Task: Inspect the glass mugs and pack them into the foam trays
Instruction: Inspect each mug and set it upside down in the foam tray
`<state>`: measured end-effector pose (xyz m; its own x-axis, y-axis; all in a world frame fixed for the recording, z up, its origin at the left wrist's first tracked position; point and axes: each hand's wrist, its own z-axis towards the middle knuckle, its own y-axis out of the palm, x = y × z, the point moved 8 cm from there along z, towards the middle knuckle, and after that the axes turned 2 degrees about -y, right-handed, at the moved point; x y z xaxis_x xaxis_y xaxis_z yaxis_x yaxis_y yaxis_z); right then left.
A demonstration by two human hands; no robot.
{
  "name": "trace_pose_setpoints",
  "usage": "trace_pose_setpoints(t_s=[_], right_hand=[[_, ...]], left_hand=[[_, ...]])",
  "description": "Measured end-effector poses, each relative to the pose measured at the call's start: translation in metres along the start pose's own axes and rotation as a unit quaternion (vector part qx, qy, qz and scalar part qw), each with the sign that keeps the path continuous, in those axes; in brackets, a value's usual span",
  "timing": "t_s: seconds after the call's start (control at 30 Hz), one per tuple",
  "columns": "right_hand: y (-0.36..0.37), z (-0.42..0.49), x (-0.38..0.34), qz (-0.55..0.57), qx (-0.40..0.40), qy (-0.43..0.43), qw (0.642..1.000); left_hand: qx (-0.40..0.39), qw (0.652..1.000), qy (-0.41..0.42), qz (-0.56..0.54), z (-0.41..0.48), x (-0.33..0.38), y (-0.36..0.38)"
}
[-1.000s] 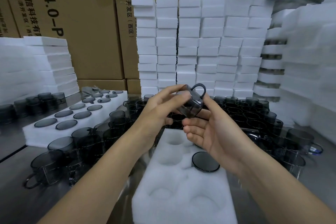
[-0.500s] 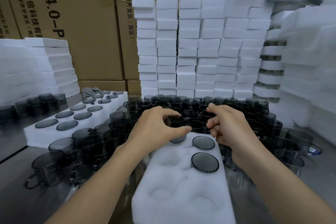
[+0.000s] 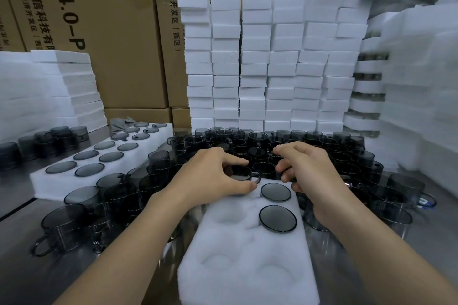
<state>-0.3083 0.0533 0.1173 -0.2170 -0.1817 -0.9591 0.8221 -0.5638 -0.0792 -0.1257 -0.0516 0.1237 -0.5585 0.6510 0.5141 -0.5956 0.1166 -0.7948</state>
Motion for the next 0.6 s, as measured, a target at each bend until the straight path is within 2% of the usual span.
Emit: trace_pose_setpoints(t_s=[0.17,0.27,0.33,0.6], right_hand=[[0.001,0.000,0.000,0.000,-0.003,-0.002,1.000],[0.000,0.001,0.001,-0.003,-0.003,-0.003,1.000],[-0.001,0.001,0.001,-0.004,-0.002,-0.003,1.000],[-0.003,0.002,0.000,-0.016,0.002,-0.012,1.000]], left_hand=[[-0.039,0.999,-0.019,0.007,-0.001,-0.004,0.003],[-0.020,0.999,-0.007,0.038,-0.001,0.000,-0.001],[0.004,1.000,-0.005,0.002,0.000,0.001,-0.008],[-0.016,0.999,-0.010,-0.031,0.003,-0.009,-0.010]])
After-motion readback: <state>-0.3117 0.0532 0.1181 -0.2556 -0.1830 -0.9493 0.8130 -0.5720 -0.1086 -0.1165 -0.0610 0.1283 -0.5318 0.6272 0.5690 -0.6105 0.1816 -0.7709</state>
